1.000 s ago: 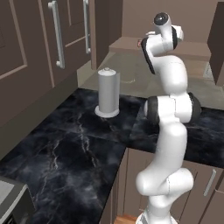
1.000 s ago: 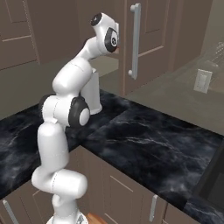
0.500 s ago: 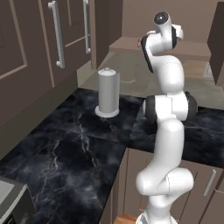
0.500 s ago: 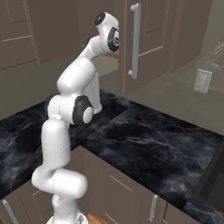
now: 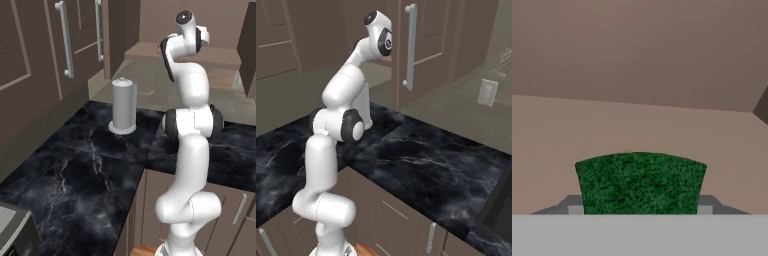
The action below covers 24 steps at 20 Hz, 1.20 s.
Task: Pick up the bar soap and sponge from the sink, and place them back in the cabinet, and close the cabinet doors.
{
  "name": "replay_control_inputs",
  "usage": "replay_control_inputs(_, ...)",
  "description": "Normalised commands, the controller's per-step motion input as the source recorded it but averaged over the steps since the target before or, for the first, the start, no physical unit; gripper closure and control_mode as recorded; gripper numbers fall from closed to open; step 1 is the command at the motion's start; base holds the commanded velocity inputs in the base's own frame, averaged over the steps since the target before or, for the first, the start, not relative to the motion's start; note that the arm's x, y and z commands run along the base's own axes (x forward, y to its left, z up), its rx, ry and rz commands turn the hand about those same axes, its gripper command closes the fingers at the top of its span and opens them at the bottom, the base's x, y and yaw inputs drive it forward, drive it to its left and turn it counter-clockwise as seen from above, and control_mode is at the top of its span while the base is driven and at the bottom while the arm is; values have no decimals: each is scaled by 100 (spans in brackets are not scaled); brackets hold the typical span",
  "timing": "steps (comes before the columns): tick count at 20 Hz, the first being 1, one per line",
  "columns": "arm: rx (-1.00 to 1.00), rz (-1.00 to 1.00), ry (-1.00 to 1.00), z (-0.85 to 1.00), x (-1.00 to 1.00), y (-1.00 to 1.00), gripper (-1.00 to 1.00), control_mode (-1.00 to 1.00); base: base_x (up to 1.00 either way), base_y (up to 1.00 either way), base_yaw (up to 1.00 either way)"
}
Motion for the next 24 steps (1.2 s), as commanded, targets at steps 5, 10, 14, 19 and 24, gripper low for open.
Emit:
replay_control_inputs(5, 0, 0, 0, 0, 0, 0, -100, -100, 0, 0, 0)
replay_control_inputs(10, 0, 0, 0, 0, 0, 0, -100, -100, 0, 0, 0)
replay_control_inputs(14, 0, 0, 0, -3, -12, 1, -100, -100, 0, 0, 0)
replay_control_inputs(19, 0, 0, 0, -13, -28, 9, -100, -100, 0, 0, 0)
replay_control_inputs(24, 0, 0, 0, -16, -39, 9, -100, -100, 0, 0, 0)
